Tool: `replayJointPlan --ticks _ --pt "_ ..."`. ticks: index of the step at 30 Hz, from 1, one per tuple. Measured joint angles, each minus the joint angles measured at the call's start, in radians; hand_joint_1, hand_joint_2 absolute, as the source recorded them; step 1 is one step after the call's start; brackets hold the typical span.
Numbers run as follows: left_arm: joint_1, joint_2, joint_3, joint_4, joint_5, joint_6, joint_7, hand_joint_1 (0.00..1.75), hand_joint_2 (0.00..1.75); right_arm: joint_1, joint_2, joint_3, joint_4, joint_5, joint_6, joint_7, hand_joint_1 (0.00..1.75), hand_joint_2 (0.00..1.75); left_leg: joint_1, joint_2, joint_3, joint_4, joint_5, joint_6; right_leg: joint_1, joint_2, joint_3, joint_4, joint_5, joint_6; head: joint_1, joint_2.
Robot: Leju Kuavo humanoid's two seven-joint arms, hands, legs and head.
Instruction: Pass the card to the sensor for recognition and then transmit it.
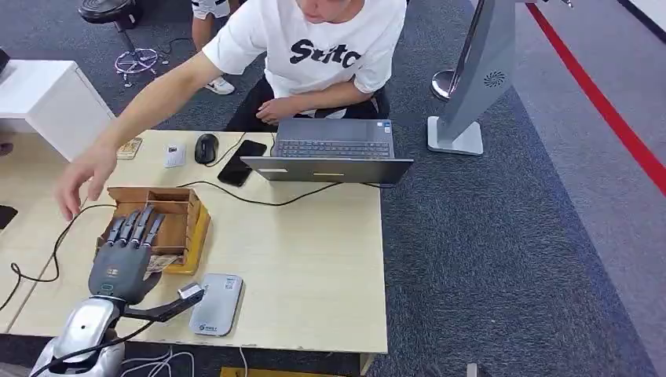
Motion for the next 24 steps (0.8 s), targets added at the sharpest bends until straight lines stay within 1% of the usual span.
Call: replayJointPlan --ticks 5,17,24 --pt "0.001 -0.009 0.000 0.000 0.005 -0.026 -0.005 1.75 1.75 0.000 0.000 -0.003 0.000 0.000 0.006 -0.005 0.00 1.75 0.000 0.000 0.000 0.000 0.000 0.000 0.000 0.000 0.000 0.000 0.000 0.000 0.000 0.000" --pt "0.001 -0.013 0.001 0.000 0.010 -0.027 -0.008 1.75 1.75 0.001 0.000 -0.004 0.000 0.002 0.007 -0.006 0.00 1.75 0.000 0.000 0.000 0.000 0.000 0.000 0.000 0.000 0.000 0.000 0.000 0.000 0.000 0.000" --pt "-0.016 -0.013 0.001 -0.004 0.032 -0.020 -0.028 1.75 1.75 0.001 0.000 -0.004 0.000 0.006 0.007 -0.006 0.00 1.75 0.000 0.000 0.000 0.000 0.000 0.000 0.000 0.000 0.000 0.000 0.000 0.000 0.000 0.000"
